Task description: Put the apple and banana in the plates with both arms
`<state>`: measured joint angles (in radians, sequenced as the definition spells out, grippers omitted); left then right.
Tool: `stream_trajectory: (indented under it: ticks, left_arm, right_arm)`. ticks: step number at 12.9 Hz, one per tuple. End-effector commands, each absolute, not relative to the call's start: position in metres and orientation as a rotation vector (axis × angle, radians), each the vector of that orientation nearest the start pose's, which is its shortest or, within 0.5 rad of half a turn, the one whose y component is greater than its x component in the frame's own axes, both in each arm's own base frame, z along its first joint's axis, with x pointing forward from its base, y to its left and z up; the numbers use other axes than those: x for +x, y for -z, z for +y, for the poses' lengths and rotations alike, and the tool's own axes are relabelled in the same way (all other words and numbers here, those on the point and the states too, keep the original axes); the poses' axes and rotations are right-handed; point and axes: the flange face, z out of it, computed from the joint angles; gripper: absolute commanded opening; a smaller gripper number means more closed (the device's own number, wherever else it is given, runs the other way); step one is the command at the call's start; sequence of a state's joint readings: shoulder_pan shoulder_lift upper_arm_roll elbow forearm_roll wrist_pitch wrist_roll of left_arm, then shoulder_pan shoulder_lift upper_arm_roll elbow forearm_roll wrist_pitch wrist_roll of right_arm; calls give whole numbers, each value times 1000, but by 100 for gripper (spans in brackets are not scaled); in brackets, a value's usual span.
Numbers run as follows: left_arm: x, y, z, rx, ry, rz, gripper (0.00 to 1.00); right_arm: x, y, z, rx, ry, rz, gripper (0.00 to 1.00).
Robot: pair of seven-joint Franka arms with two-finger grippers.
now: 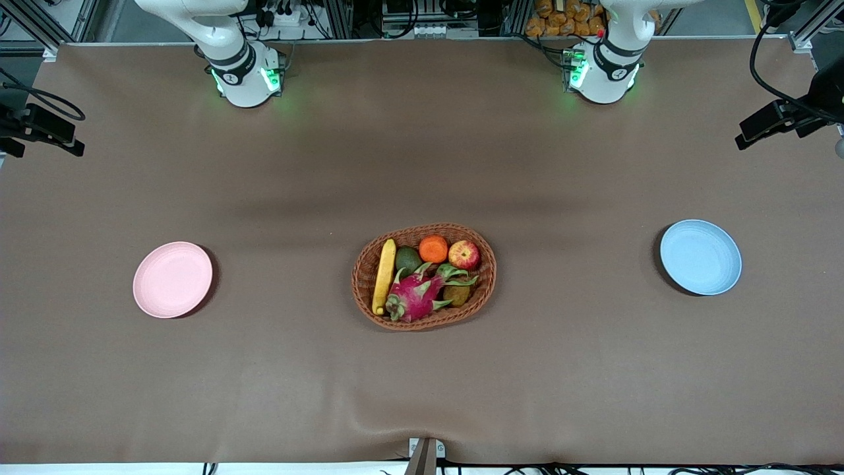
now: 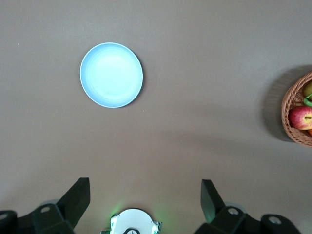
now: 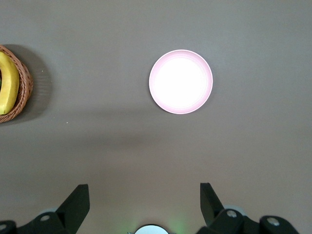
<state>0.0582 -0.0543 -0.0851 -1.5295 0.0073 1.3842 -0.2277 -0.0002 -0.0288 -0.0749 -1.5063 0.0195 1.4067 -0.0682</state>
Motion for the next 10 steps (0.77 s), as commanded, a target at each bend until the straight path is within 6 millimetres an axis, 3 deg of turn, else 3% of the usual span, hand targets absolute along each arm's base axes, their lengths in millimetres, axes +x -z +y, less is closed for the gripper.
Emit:
stream_trajectory:
  ticks: [1, 10]
  left_arm:
    - [515, -661, -12, -3093, -160, -285, 100]
    - [513, -662, -11, -3092, -155, -290, 100]
  right_arm:
    - [524, -658, -39, -3128, -110, 16, 100]
    - [524, -657, -38, -3123, -109, 15, 100]
